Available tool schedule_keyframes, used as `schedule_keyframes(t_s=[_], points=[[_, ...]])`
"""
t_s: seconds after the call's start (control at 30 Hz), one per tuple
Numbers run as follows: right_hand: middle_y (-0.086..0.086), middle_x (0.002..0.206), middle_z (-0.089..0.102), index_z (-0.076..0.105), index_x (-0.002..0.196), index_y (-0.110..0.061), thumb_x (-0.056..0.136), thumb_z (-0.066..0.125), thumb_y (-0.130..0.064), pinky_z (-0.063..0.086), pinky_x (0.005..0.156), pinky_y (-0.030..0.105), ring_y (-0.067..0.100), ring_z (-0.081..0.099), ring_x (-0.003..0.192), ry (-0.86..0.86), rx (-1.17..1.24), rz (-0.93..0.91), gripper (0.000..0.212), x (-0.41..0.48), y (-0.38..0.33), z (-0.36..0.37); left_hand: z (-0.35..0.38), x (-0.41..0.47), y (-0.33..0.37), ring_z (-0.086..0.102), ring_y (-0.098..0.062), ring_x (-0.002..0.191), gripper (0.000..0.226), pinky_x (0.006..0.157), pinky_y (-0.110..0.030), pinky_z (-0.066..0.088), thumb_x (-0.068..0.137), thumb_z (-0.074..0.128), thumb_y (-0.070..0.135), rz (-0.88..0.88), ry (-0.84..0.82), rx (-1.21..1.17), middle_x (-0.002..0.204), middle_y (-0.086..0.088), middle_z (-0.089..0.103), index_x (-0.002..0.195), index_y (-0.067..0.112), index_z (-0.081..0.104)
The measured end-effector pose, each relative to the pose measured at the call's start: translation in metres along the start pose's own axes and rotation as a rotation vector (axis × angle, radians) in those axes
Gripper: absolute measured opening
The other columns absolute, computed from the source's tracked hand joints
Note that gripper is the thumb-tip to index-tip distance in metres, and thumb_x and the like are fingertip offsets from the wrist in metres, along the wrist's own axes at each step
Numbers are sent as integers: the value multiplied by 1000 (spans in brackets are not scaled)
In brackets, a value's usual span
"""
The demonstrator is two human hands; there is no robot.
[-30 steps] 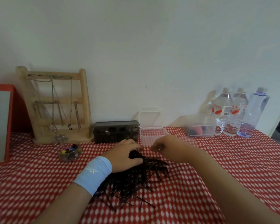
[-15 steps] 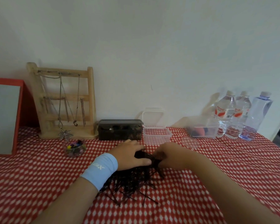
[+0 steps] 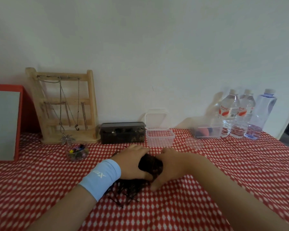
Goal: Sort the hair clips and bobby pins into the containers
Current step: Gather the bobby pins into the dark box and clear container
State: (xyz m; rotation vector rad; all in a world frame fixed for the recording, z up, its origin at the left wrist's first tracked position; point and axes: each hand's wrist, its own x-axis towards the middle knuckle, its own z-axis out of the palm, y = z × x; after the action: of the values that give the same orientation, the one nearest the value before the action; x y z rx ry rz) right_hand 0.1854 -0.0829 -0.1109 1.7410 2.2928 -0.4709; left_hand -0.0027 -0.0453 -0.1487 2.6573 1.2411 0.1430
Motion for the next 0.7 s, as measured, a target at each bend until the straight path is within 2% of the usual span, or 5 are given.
schedule_keyframes(t_s=[0.1, 0.27, 0.43, 0.57, 0.7], points=[[4, 137, 40, 40, 144, -30, 63, 75, -76, 40, 106, 42, 25, 40, 126, 77, -61, 30, 100, 4, -5, 7, -1, 2, -1, 20, -15, 143, 98, 117, -32, 21, 77, 67, 63, 1, 25, -21, 157, 4, 25, 154, 26, 20], [0, 115, 64, 62, 127, -21, 86, 74, -35, 48, 85, 29, 20, 60, 100, 121, 41, -35, 44, 10, 7, -1, 0, 3, -4, 43, -13, 121, 82, 107, -40, 40, 69, 66, 71, -7, -57, -44, 134, 8, 48, 136, 30, 43], [3, 122, 56, 57, 133, -20, 87, 73, -37, 47, 94, 34, 24, 55, 109, 117, -62, -23, 51, 18, 2, -1, 3, 6, -12, 38, -12, 126, 73, 108, -35, 36, 77, 63, 63, -8, -24, -1, 138, 8, 46, 140, 30, 45], [5, 118, 65, 65, 127, -17, 93, 66, -22, 48, 91, 31, 24, 60, 105, 127, -61, -24, 35, 20, -1, -7, 0, 7, -17, 37, -12, 126, 69, 107, -33, 36, 80, 63, 59, 1, 0, 9, 135, 8, 47, 140, 30, 46], [1, 111, 64, 66, 123, -20, 92, 66, -24, 46, 81, 28, 20, 59, 99, 139, -25, -73, 31, 19, 1, -8, 2, 6, -22, 34, -12, 124, 75, 107, -35, 37, 79, 60, 65, -2, 25, 59, 137, 7, 45, 141, 27, 44]])
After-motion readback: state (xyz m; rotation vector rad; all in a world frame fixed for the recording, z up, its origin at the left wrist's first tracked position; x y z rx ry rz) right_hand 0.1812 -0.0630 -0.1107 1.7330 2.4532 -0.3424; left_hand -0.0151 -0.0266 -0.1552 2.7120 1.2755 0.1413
